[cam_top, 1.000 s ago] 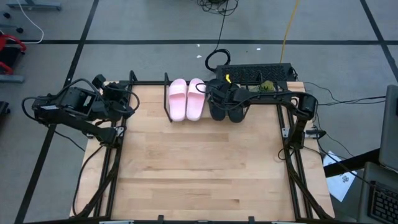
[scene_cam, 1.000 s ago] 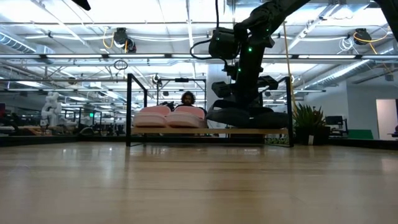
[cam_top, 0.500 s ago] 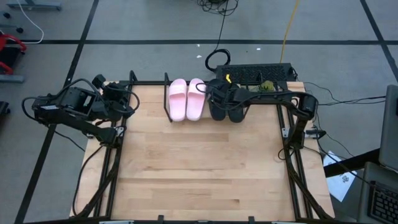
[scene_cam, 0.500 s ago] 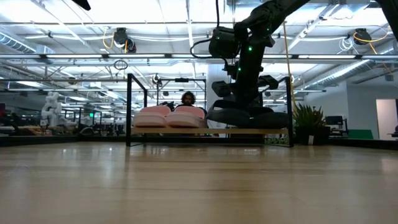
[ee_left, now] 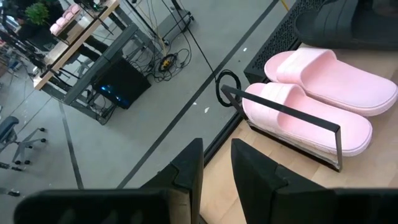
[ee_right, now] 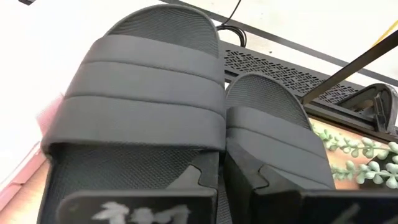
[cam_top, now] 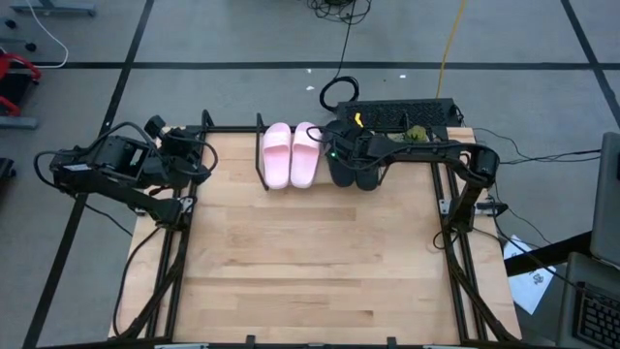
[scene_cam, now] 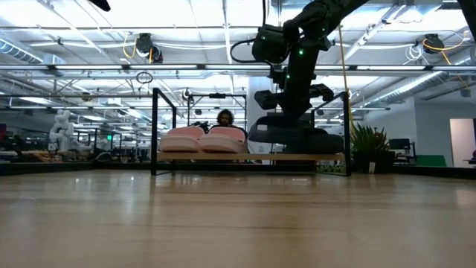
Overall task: Pick and place slides into the shelf
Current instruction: Put the black slipper on the shelf
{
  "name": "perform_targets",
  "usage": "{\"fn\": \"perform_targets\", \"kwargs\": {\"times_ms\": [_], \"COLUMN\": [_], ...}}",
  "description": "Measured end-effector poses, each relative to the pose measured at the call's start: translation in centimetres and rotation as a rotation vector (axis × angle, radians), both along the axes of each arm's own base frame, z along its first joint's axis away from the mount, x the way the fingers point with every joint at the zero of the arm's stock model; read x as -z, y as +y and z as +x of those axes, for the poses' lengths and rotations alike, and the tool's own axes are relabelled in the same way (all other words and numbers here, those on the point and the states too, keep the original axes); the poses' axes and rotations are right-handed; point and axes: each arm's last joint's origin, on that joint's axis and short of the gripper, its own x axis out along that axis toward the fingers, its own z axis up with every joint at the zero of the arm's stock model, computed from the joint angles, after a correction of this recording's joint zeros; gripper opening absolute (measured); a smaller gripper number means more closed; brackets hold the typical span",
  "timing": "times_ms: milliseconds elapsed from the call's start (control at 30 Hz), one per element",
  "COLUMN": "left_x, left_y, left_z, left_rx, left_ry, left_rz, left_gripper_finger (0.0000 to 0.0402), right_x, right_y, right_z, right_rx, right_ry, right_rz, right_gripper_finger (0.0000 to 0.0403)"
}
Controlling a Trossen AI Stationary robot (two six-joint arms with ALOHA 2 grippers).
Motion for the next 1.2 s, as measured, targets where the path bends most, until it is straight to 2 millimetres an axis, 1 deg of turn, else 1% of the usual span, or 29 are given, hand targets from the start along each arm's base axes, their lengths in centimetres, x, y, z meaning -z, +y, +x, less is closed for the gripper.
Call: {"fn": "perform_targets", "kwargs": {"times_ms": [167,433,667,767,933,1200], "left_x": [0.0,0.0,0.0,0.0,0.0,0.0], "left_y": [0.0,0.0,0.0,0.0,0.0,0.0], "left_z": [0.0,0.0,0.0,0.0,0.0,0.0], "left_rx": [0.000,0.000,0.000,0.001,0.010,0.012], "left_ry": [-0.001,0.001,0.001,0.002,0.015,0.019], "left_rz": [-0.001,0.000,0.000,0.001,0.007,0.009], "left_gripper_finger": [0.0086,0.0086,0.0086,0.0086,0.0086,0.0086], "right_x": [0.0,1.4,1.5,1.6,1.6,1.6], "right_y": [0.0,-0.2,-0.2,-0.4,-1.1,-1.4], "right_z": [0.0,0.4,0.6,0.7,0.9,0.7], "right_rx": [-0.002,-0.006,-0.011,-0.044,-0.049,-0.072], "right_ry": [0.005,0.028,0.022,0.010,-0.048,-0.035], "right_rz": [0.001,0.036,0.040,0.070,0.105,0.119], "right_gripper_finger": [0.0000,0.0000,0.0000,0.0008,0.0027,0.0046]}}
